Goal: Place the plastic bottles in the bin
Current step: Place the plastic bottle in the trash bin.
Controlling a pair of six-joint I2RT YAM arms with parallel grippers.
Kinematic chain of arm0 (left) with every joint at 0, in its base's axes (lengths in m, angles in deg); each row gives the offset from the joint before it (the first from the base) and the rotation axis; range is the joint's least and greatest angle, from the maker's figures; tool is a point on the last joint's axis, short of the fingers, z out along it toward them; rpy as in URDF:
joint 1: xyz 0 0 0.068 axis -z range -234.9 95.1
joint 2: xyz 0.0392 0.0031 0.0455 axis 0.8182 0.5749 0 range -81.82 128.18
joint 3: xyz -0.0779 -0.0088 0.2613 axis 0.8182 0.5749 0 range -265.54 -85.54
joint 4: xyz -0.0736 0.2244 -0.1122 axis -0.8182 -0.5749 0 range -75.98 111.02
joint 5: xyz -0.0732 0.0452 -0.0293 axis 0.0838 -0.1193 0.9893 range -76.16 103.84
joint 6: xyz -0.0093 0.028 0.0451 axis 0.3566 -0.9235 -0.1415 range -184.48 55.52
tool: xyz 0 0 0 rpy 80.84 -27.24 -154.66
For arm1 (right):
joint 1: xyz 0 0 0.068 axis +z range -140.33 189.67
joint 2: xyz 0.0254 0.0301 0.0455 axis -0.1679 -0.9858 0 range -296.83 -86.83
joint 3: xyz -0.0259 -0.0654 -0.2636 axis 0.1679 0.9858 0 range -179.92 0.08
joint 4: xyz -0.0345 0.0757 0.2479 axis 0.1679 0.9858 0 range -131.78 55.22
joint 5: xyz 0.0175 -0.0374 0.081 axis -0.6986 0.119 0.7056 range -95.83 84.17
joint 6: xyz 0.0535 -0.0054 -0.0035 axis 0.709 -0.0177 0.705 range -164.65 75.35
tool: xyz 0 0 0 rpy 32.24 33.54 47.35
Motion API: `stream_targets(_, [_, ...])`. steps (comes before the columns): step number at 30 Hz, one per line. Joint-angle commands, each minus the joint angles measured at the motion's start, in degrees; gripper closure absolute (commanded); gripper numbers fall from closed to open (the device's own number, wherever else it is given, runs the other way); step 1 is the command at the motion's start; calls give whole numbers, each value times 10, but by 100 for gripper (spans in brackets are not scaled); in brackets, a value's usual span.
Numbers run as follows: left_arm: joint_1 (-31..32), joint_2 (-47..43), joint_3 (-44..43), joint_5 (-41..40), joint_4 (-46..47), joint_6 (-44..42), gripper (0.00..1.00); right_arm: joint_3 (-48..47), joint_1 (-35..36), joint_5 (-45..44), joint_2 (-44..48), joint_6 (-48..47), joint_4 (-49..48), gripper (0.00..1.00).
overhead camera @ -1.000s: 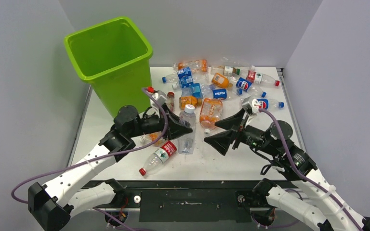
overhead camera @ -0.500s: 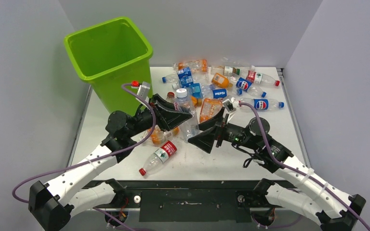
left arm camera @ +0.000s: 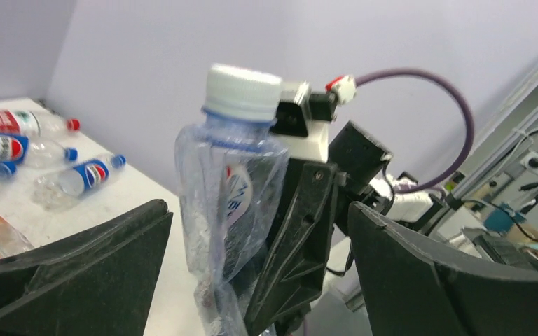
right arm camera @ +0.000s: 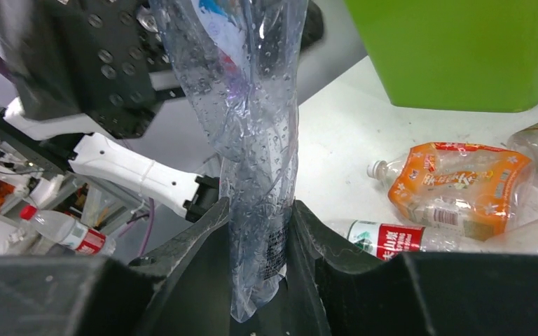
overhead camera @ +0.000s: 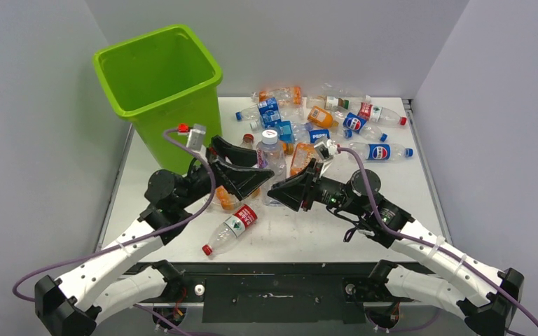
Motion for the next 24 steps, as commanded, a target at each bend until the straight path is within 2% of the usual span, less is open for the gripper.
stream_targets(1, [-17,-53,-9,-69,-3,-23,4,-7,10,-24,14,-50,3,89])
stream_targets(3, [-33,-46,-34,-54,-27,-20,4,-7,13,-32,15,-68,14,94])
stream_targets(6, [-53,-15,-90,-12,-90,-21,1,-8,17,-43,17,-87,27,95])
stream_targets(11, [-58,31,-169,33,-197,-81,16,-17,23,-53,18,-106,47,95])
stream_targets(21, [-42,70,-234,47,-284,-156,42,-25,29,-63,16,-115,64,95])
stream_targets(23, [-33,72,-233,51,-282,-164,52,-27,31,-64,15,-116,66,95])
stream_targets(24, [-30,72,-233,49,-284,-169,60,-28,30,-64,14,-116,67,95])
